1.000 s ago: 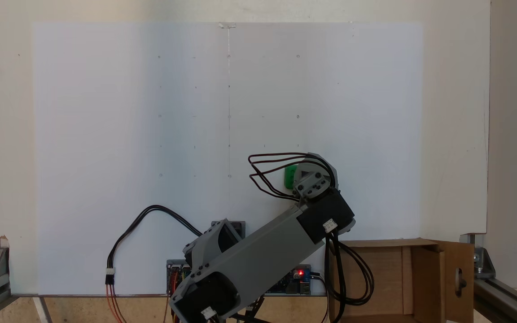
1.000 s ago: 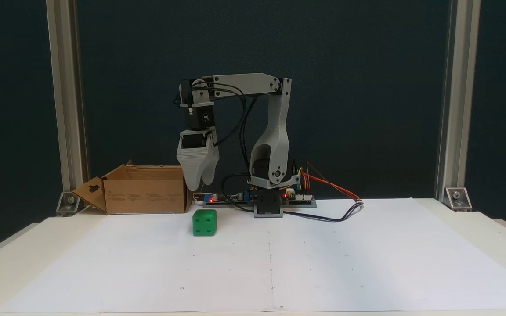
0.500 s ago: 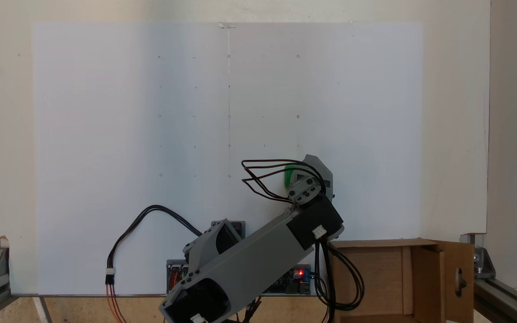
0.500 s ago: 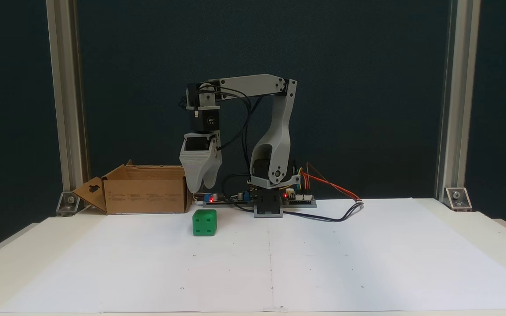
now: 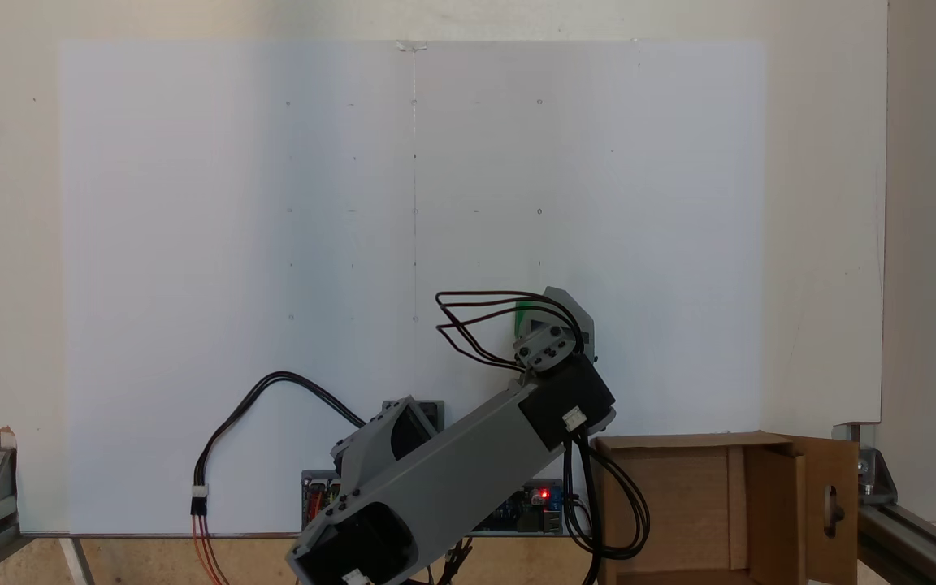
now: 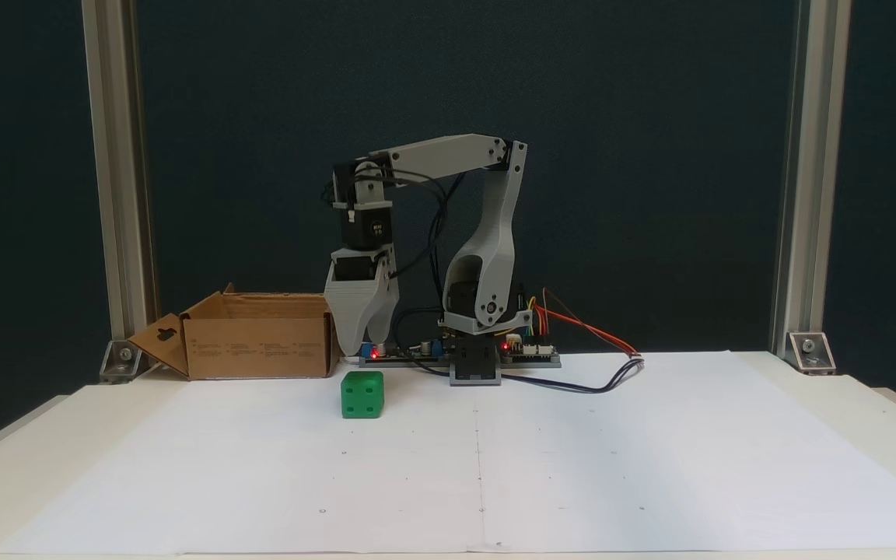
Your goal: Grasp a green dice and put it in the bin.
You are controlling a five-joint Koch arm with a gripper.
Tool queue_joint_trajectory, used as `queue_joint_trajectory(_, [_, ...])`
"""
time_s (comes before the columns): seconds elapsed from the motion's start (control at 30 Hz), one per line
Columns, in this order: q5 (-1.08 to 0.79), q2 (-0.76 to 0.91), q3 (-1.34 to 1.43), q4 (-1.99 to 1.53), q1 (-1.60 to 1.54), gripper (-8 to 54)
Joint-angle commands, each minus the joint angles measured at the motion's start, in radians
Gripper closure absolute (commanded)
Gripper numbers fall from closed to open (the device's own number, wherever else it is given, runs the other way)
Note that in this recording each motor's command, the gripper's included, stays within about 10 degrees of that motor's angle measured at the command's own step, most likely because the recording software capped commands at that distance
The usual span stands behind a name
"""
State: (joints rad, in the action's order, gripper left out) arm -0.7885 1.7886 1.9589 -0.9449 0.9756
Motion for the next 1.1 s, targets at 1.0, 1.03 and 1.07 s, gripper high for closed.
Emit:
queue_joint_trajectory(1.0, [-0.103,0.023,0.158,0.299,-0.015,-0.5])
queue_joint_trajectory(1.03, [-0.103,0.023,0.158,0.301,-0.014,-0.4])
queue_joint_trajectory(1.07, [-0.103,0.023,0.158,0.301,-0.014,-0.4])
